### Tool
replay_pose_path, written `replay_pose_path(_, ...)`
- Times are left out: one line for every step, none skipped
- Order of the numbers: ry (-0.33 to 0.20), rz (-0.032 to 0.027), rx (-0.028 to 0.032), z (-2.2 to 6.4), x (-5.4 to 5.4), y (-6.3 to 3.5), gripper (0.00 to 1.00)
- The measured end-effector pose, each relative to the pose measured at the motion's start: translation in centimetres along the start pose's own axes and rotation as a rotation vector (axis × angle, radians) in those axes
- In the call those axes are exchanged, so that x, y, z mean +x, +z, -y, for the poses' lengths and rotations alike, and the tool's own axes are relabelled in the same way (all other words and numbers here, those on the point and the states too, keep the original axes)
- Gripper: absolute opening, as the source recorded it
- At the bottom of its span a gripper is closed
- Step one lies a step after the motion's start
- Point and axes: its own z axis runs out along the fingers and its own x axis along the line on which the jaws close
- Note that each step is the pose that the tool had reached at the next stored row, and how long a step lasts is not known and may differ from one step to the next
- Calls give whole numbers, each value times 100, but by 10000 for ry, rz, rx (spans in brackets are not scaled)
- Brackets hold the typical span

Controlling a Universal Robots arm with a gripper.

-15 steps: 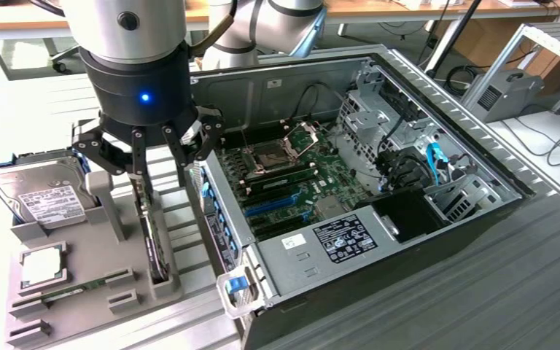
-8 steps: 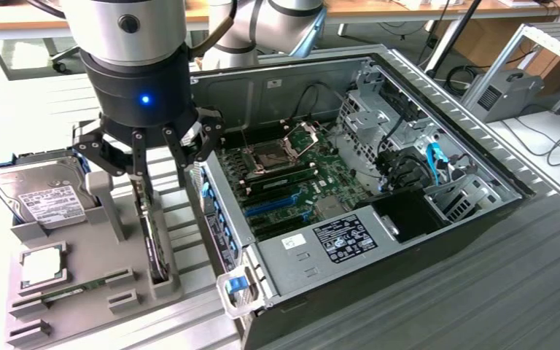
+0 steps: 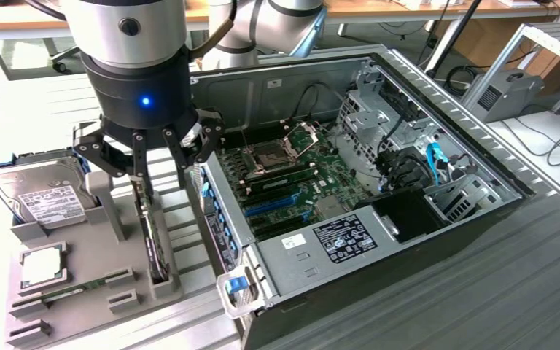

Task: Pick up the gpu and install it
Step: 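Pick up the gpu and move the gpu toward the slot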

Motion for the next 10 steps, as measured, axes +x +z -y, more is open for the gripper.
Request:
replay_pose_path(0, 0, -1, 0, 0, 2, 42)
replay_pose_path(0, 0, 0, 0, 0, 4, 42)
replay_pose_path(0, 0, 0, 0, 0, 6, 42)
replay_pose_path(0, 0, 0, 0, 0, 8, 42)
replay_pose_path(0, 0, 0, 0, 0, 10, 42)
replay_pose_path(0, 0, 0, 1, 0, 13, 42)
replay_pose_path(0, 0, 0, 1, 0, 15, 42)
replay_pose_path(0, 0, 0, 1, 0, 17, 42)
replay_pose_path(0, 0, 0, 1, 0, 19, 42)
replay_pose_path(0, 0, 0, 1, 0, 21, 42)
